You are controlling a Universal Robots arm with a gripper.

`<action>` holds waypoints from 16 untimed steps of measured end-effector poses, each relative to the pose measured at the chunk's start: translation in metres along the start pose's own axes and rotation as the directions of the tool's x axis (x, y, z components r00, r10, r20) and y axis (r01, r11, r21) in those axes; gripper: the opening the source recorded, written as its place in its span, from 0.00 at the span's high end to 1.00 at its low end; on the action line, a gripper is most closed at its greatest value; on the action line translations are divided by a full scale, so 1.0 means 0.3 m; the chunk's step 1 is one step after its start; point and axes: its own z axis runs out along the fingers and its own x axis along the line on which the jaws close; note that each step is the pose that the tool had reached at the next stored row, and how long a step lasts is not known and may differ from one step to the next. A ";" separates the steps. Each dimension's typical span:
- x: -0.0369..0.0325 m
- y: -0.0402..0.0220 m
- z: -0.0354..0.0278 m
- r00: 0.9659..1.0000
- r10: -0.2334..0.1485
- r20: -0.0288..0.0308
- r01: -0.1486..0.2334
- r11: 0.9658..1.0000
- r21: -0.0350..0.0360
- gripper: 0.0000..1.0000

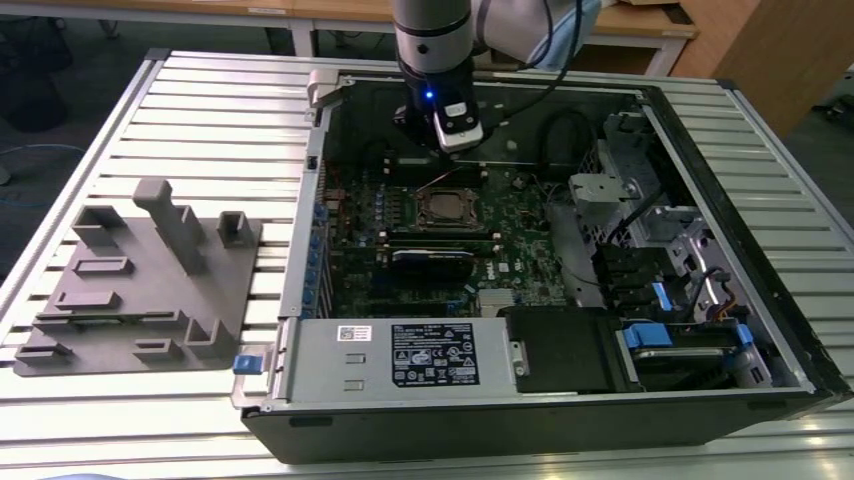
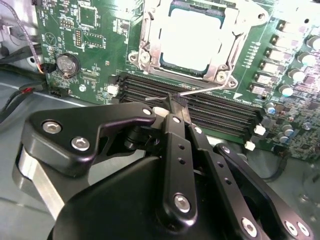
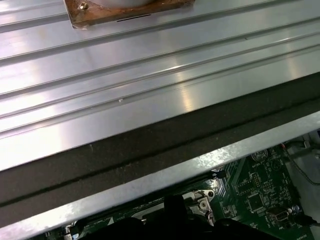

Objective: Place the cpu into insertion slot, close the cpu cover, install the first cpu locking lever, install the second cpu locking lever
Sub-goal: 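Install the first cpu locking lever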

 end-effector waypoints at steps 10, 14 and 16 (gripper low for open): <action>0.003 0.000 0.011 0.999 0.043 0.007 -0.043 0.999 0.007 0.89; 0.006 0.005 0.018 0.999 0.049 0.008 -0.049 0.999 0.007 0.89; 0.007 0.008 0.020 0.999 0.049 0.008 -0.049 0.999 0.007 0.89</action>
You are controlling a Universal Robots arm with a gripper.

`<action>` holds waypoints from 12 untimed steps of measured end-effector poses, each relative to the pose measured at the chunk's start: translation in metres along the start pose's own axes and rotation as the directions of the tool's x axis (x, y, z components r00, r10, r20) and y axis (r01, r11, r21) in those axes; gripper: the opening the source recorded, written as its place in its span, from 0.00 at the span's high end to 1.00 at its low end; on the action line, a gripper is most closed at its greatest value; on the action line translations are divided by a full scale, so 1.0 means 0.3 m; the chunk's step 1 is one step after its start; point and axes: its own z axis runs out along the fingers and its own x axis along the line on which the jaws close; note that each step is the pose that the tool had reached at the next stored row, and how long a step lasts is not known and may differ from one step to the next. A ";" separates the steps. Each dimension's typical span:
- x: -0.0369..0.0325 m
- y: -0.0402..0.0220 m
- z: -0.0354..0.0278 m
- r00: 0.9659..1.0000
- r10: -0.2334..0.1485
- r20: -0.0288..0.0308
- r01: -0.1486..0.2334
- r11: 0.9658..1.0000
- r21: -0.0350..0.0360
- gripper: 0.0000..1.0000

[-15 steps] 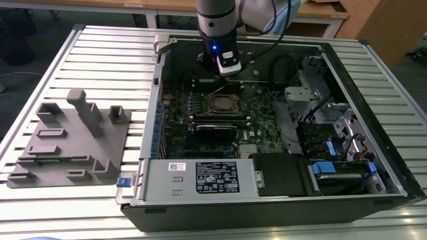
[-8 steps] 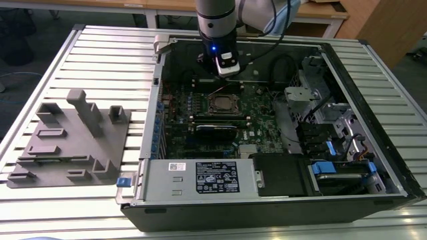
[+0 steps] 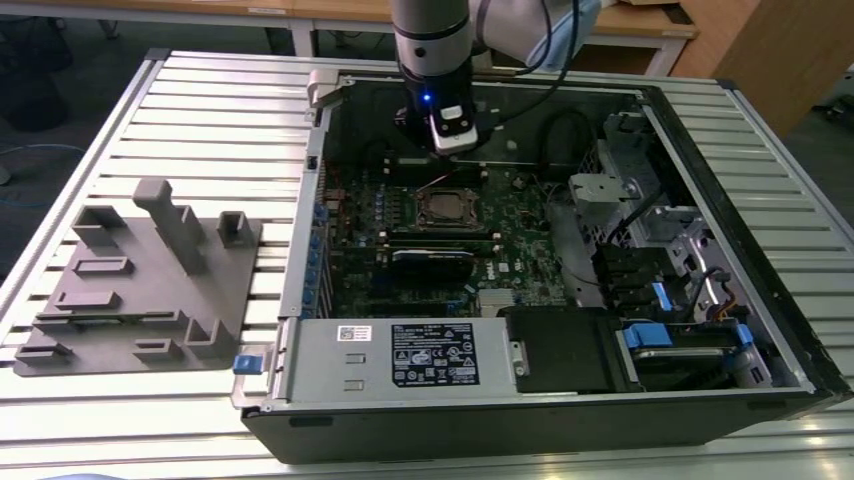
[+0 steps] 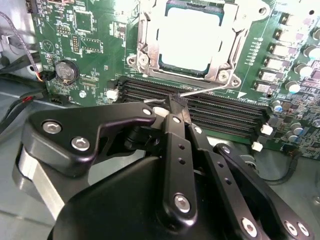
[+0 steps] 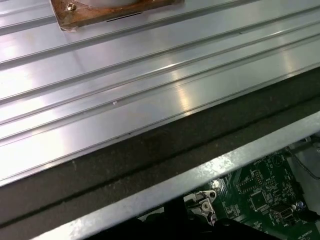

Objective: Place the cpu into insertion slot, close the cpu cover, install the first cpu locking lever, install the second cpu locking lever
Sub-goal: 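Install the first cpu locking lever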

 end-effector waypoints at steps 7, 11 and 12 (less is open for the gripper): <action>0.005 -0.004 0.026 1.000 0.011 0.003 -0.011 1.000 0.001 0.89; 0.007 -0.006 0.039 0.999 0.036 0.007 -0.037 0.999 0.005 0.89; 0.007 -0.006 0.041 0.999 0.048 0.009 -0.048 0.999 0.007 0.89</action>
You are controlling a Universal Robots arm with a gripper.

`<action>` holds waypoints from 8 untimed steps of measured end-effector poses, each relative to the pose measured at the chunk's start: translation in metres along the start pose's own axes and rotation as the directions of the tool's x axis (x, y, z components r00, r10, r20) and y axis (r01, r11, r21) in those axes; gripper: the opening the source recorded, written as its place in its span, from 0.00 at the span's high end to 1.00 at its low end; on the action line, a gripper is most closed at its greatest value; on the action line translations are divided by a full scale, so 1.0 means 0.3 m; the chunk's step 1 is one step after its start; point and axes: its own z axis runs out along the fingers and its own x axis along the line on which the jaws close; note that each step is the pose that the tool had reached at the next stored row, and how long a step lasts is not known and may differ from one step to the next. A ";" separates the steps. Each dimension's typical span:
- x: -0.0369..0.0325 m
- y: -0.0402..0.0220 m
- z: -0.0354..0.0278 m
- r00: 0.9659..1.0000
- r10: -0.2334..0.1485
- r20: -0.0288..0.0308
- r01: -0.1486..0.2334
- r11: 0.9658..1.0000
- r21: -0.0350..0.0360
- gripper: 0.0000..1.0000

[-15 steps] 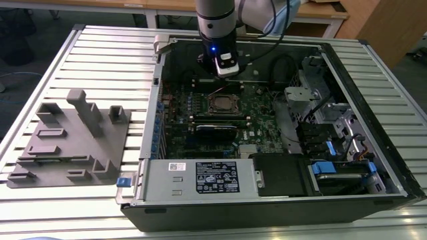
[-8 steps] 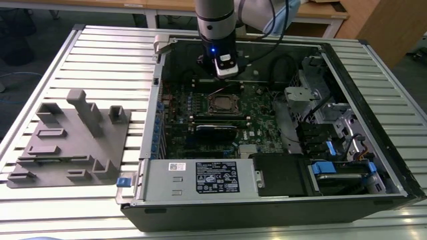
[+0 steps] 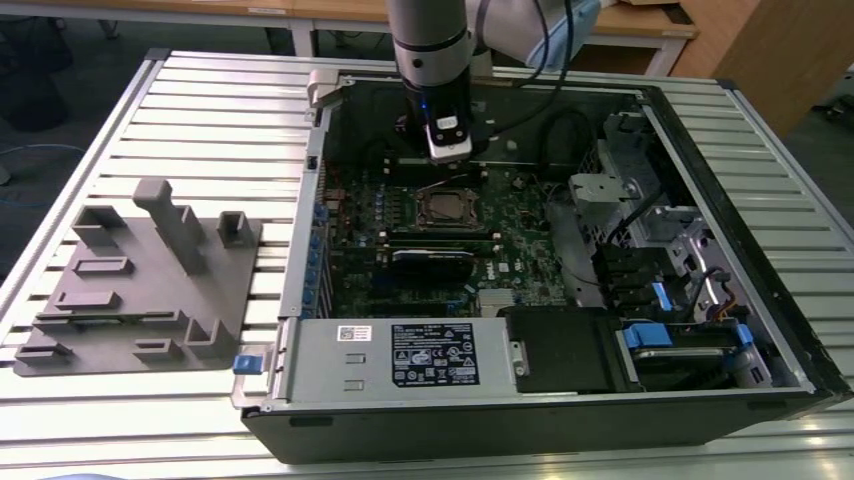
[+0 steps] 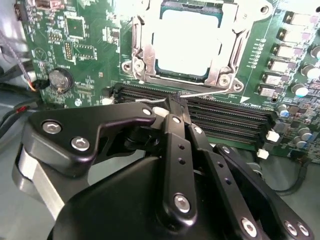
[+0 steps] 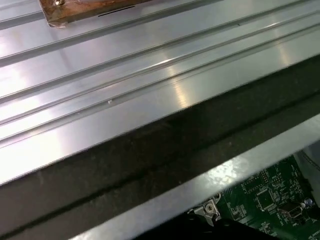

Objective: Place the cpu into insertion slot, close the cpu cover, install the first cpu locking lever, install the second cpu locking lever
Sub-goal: 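Install the first cpu locking lever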

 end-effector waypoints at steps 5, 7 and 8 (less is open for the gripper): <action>-0.001 0.000 0.006 0.999 0.047 0.008 -0.047 0.999 0.007 0.89; -0.001 0.000 0.006 0.999 0.047 0.008 -0.047 0.999 0.007 0.89; -0.001 0.000 0.006 0.999 0.047 0.008 -0.047 0.999 0.007 0.89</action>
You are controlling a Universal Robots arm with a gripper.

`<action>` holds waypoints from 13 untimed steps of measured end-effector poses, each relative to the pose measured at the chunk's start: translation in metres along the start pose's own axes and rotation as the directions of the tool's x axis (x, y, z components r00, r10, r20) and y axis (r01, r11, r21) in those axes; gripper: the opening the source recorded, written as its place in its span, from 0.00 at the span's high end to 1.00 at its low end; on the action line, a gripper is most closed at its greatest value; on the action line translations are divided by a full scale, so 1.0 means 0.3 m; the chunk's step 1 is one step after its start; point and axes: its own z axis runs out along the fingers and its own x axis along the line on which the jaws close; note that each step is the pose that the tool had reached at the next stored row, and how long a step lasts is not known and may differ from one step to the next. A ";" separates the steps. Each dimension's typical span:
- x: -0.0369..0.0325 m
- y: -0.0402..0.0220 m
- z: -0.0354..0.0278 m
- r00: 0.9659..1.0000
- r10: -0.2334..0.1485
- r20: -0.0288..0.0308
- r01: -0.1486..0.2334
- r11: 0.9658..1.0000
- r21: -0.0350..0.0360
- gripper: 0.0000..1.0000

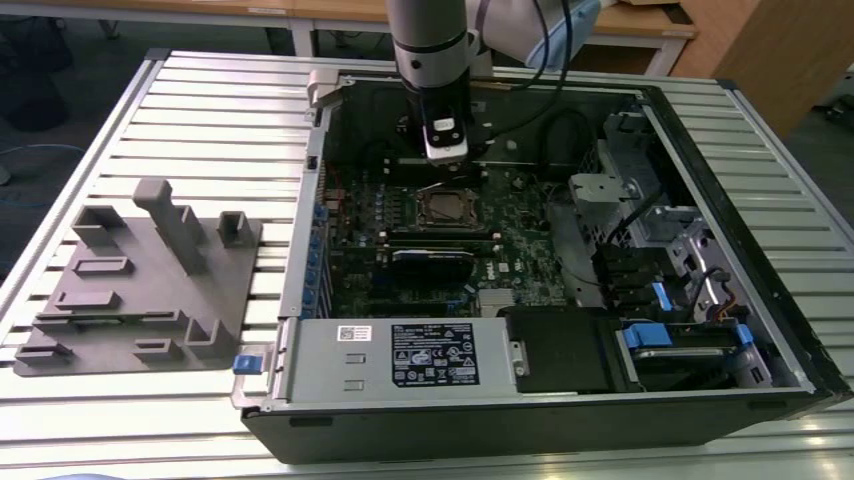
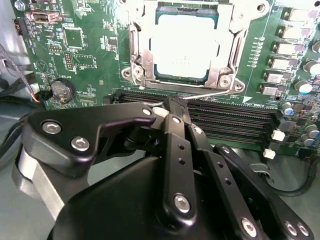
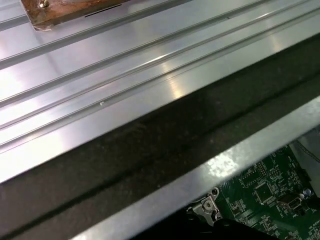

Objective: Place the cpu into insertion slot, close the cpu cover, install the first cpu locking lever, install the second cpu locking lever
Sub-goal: 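Install the first cpu locking lever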

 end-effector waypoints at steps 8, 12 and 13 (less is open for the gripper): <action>0.002 0.004 0.005 1.000 0.022 0.004 -0.022 1.000 0.004 0.89; 0.004 0.008 0.008 0.999 0.033 0.006 -0.033 0.999 0.005 0.89; 0.004 0.009 0.009 0.999 0.038 0.007 -0.038 0.999 0.006 0.89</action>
